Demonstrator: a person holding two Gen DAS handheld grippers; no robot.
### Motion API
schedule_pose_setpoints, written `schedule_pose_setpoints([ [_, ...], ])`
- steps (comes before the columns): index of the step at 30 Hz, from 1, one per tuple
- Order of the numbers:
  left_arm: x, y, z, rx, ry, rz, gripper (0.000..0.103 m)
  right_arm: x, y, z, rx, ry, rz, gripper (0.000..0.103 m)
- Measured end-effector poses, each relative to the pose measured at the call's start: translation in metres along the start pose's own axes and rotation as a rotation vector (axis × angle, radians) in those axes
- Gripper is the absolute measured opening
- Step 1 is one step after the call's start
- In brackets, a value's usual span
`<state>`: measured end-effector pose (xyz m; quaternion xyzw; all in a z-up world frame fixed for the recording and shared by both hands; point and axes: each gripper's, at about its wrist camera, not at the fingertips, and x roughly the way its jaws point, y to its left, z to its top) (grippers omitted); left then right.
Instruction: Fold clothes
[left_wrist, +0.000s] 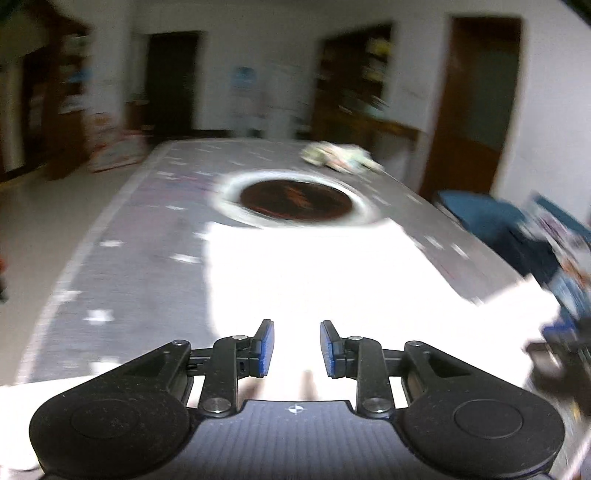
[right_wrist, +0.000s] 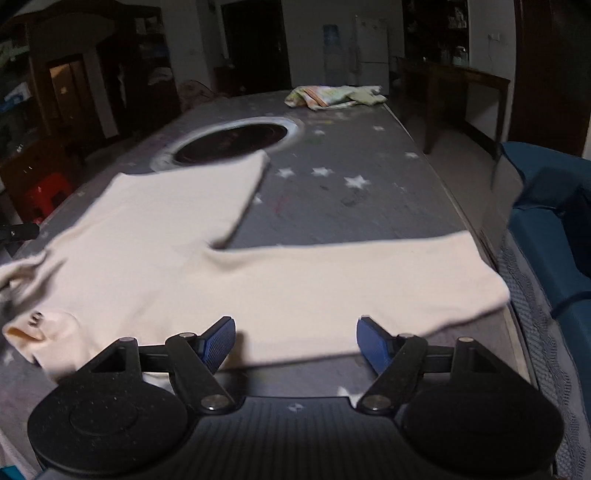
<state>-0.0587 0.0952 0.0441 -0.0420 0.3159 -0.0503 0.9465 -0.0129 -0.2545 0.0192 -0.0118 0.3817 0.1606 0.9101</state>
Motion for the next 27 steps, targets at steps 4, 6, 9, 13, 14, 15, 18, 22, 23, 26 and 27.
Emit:
schedule_pose_setpoints([
  [4, 0.011, -0.027, -0.020, 0.090, 0.102, -0.115, 0.030, -0.003, 0.002, -0.006, -0.076, 0.010, -0.073, 0.075],
  [6, 0.005, -0.037, -0.034, 0.154, 0.102, -0.138, 0.033, -0.006, 0.001, -0.005, -0.072, 0.007, -0.078, 0.075],
  [9, -0.008, -0.048, -0.049, 0.270, 0.077, -0.156, 0.037, -0.011, 0.008, -0.003, -0.081, -0.012, -0.057, 0.075],
  [13, -0.018, -0.050, -0.054, 0.306, 0.084, -0.185, 0.037, -0.015, 0.035, -0.002, -0.149, -0.037, 0.040, 0.075],
  [14, -0.020, -0.050, -0.054, 0.305, 0.090, -0.190, 0.037, -0.016, 0.044, -0.002, -0.175, -0.041, 0.071, 0.075],
  [15, -0.020, -0.050, -0.052, 0.307, 0.092, -0.189, 0.037, -0.016, 0.053, -0.003, -0.202, -0.046, 0.101, 0.075],
  [18, -0.023, -0.051, -0.048, 0.308, 0.089, -0.190, 0.039, -0.007, 0.071, -0.011, -0.272, -0.016, 0.127, 0.075],
  [22, -0.024, -0.056, -0.036, 0.297, 0.060, -0.214, 0.045, -0.012, 0.058, -0.013, -0.230, -0.028, 0.110, 0.073],
  [23, -0.023, -0.059, -0.033, 0.294, 0.053, -0.225, 0.045, -0.015, 0.051, -0.011, -0.202, -0.038, 0.104, 0.073],
  [26, -0.016, -0.072, -0.026, 0.294, 0.044, -0.257, 0.045, -0.022, 0.018, -0.004, -0.113, -0.074, 0.004, 0.069],
  [27, -0.014, -0.077, -0.025, 0.295, 0.042, -0.268, 0.045, -0.021, 0.007, -0.002, -0.093, -0.083, -0.045, 0.069],
])
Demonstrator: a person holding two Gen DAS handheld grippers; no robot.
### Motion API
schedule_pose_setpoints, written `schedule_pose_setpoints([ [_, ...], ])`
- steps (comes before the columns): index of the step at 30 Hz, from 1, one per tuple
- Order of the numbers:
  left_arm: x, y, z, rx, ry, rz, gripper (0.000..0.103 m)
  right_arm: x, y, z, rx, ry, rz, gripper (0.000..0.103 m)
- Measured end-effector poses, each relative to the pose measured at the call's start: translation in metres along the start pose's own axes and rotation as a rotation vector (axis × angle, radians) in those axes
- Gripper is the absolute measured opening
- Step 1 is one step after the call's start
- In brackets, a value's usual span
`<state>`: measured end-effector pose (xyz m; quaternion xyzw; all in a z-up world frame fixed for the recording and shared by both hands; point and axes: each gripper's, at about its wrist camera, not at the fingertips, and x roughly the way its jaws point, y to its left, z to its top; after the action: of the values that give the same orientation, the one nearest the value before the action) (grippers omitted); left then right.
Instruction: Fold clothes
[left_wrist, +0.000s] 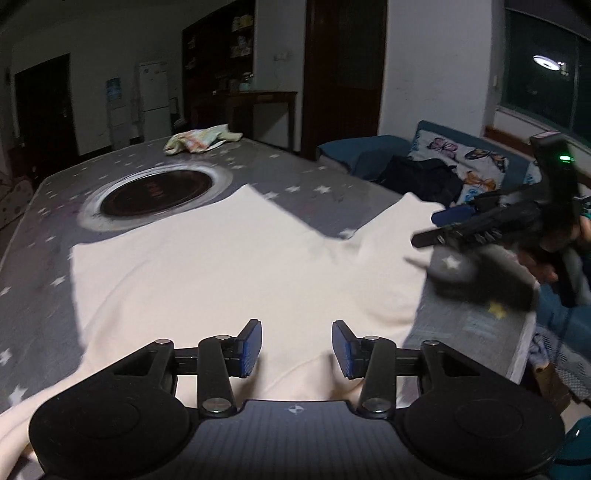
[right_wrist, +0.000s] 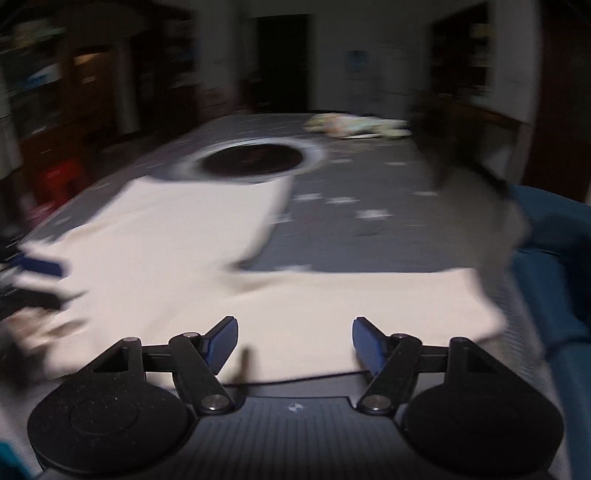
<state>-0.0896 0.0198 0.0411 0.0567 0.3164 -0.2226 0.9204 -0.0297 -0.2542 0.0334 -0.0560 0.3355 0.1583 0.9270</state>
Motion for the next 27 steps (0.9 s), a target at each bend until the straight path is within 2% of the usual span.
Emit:
schedule_pose_setpoints([
  [3, 0.012, -0.012, 0.007, 0.009, 0.001, -0.034, 0.045, 0.008, -0.036, 0.003, 0.063, -0.004, -0.152, 0.066],
  [8, 0.028, -0.027, 0.009, 0.017, 0.028, -0.072, 0.046, 0.028, -0.079, 0.001, 0.171, 0.034, -0.286, 0.058],
  [11, 0.035, -0.033, 0.005, 0.019, 0.051, -0.085, 0.047, 0.033, -0.087, -0.003, 0.193, 0.037, -0.279, 0.049],
  [13, 0.037, -0.035, 0.004, 0.022, 0.060, -0.088, 0.047, 0.033, -0.084, -0.003, 0.181, 0.029, -0.270, 0.033],
  [14, 0.038, -0.036, 0.003, 0.023, 0.062, -0.091, 0.048, 0.033, -0.084, -0.002, 0.182, 0.029, -0.265, 0.032],
  [16, 0.040, -0.038, 0.003, 0.026, 0.067, -0.094, 0.049, 0.032, -0.083, -0.001, 0.182, 0.030, -0.256, 0.013],
  [21, 0.048, -0.041, 0.003, 0.026, 0.072, -0.094, 0.051, 0.022, -0.093, 0.002, 0.263, 0.002, -0.232, 0.008],
  [27, 0.052, -0.046, 0.004, 0.042, 0.047, -0.133, 0.053, -0.010, -0.106, 0.011, 0.357, -0.066, -0.202, 0.008],
])
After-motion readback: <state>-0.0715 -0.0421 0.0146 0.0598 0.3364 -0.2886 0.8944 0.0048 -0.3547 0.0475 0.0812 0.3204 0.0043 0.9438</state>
